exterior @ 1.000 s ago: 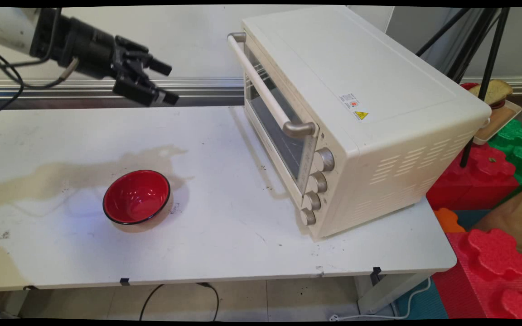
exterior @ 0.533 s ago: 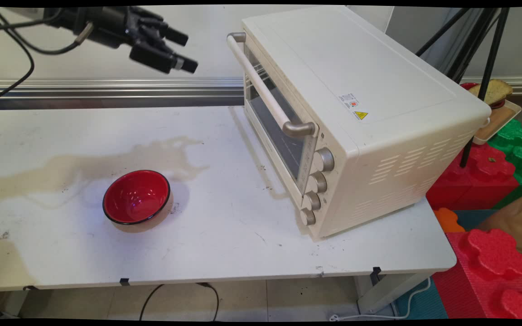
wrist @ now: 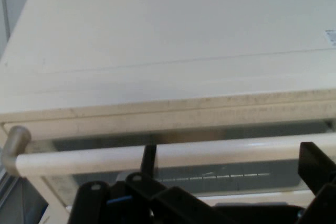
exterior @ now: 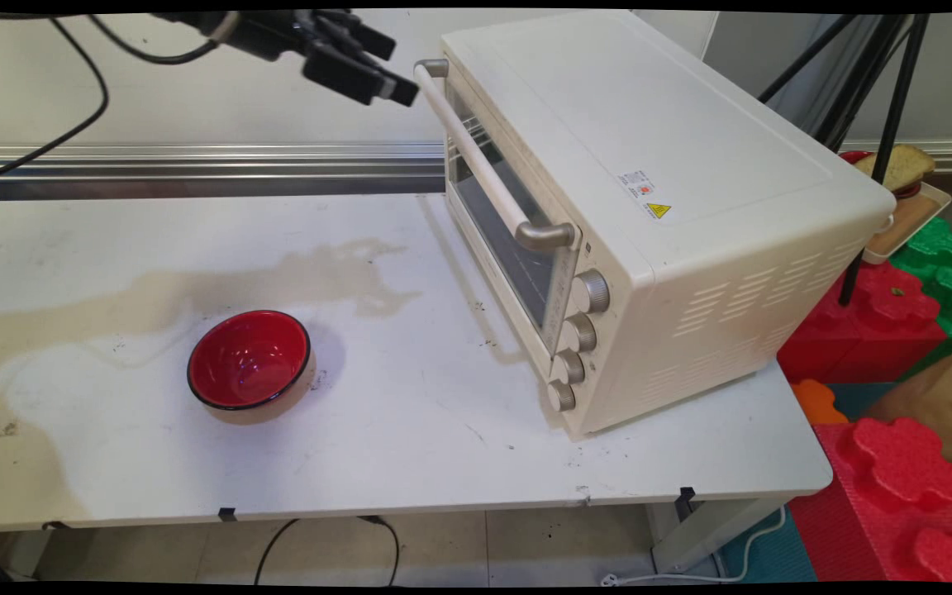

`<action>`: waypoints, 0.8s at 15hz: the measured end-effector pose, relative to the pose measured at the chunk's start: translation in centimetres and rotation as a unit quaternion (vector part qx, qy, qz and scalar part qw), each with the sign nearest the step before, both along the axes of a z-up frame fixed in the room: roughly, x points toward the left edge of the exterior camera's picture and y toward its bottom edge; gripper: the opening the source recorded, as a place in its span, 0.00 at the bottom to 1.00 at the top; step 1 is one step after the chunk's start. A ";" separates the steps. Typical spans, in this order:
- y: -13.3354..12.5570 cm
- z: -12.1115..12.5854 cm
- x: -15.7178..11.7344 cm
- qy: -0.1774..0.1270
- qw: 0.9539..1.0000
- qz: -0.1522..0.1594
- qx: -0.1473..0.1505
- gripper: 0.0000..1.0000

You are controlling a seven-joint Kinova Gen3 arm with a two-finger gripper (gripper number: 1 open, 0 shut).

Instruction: Open the oven

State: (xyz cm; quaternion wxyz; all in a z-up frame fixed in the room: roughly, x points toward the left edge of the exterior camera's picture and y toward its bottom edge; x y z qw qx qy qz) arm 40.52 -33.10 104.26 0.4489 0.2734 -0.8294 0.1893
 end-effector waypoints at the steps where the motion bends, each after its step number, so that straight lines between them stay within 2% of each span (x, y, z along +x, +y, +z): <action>1: -0.5 0.0 -0.7 -0.001 1.000 -0.001 0.001 1.00; 12: -3.6 -1.1 -5.2 -0.015 1.000 -0.009 0.022 1.00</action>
